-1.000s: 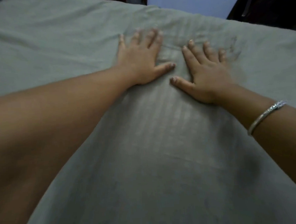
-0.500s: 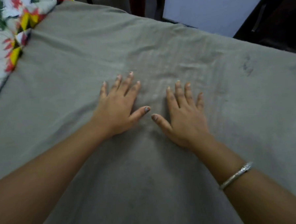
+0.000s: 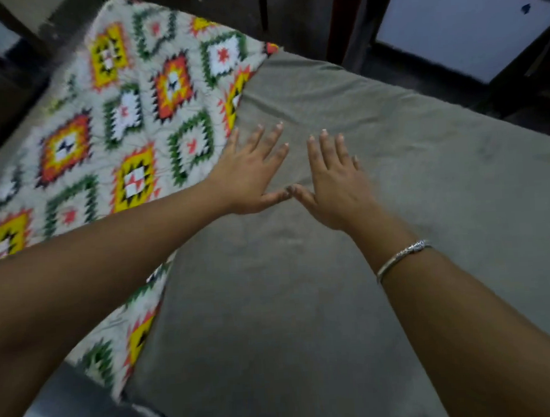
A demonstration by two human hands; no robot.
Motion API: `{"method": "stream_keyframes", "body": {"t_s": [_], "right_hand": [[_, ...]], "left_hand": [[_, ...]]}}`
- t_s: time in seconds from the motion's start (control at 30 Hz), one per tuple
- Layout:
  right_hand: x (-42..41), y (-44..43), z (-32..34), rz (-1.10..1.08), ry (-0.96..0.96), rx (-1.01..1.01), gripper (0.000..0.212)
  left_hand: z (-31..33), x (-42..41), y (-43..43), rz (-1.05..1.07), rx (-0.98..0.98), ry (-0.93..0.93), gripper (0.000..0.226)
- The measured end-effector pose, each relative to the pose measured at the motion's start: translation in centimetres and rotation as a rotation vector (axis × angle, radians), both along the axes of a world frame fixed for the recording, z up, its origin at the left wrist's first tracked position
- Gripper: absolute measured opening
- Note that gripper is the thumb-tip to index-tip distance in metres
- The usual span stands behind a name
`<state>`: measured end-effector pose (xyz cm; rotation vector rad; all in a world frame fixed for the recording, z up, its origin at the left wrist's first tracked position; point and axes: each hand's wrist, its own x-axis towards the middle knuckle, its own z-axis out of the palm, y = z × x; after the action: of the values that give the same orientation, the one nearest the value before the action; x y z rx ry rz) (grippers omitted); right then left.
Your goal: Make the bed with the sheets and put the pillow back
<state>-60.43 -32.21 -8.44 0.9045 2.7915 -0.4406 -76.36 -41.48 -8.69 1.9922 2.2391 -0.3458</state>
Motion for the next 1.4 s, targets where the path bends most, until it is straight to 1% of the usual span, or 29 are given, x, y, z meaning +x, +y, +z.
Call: {"method": "stream_keyframes", "body": {"t_s": [0.1,0.13,0.2,0.33,0.43,0.57,0.67,0.73,0.87,1.03,1.13,1.23,1.33,1.4], "right_hand": [[-2.1,-3.8,3.2,0.164,-0.059,0.053,0.087],[-2.8,-5.1,4.4,0.226,-0.073,0.080,0.088],[-4.1,-7.6,6.7,0.304,-0.080,0.108,0.088],[-6.5,-12.8,9.9,0.342,-0.079,0.085,0.089],[-8.4,-17.2,10.8,0.449,-0.101,0.083,0.088],[-11.4,-23.3,11.4,0.591,-0.121,0.092,0.088],[-14.2,-27.2,11.2,0.710,-0.113,0.101,0.087],[-16.3,-29.4,10.2,0.760,-0.126,0.092,0.086],[-21.1,-34.0,6.3,0.755,-0.165,0.011,0.084],[-28.1,-39.8,0.6,0.816,-0.209,-0.067,0.073],[-32.7,-42.1,-3.2,0.821,-0.218,-0.088,0.069],[-37.5,-43.4,-7.5,0.808,-0.217,-0.073,0.069],[-41.9,-44.9,-11.8,0.795,-0.156,-0.062,0.066],[-44.5,-45.4,-14.5,0.807,-0.130,-0.047,0.065]], "left_hand": [[2.8,-2.0,-4.3,-0.059,-0.002,0.077,0.087],[3.8,-2.8,-5.9,-0.046,-0.019,0.103,0.087],[6.0,-4.4,-9.2,0.058,-0.034,0.098,0.088],[8.7,-5.7,-16.5,0.287,-0.029,-0.007,0.091],[9.4,-5.5,-22.4,0.421,-0.017,-0.044,0.090],[10.1,-5.6,-29.7,0.664,0.006,-0.143,0.089],[9.3,-6.4,-34.3,0.773,0.030,-0.187,0.088],[8.1,-7.2,-36.8,0.813,0.024,-0.216,0.087],[3.9,-10.2,-41.5,0.888,0.002,-0.329,0.086],[-2.5,-17.0,-45.3,0.952,-0.007,-0.429,0.084],[-6.0,-21.2,-47.5,0.987,0.013,-0.431,0.081],[-9.8,-25.6,-48.8,1.014,0.077,-0.425,0.074],[-13.5,-29.9,-50.0,1.039,0.137,-0.369,0.070],[-15.9,-32.3,-50.5,1.073,0.170,-0.369,0.070]]}}
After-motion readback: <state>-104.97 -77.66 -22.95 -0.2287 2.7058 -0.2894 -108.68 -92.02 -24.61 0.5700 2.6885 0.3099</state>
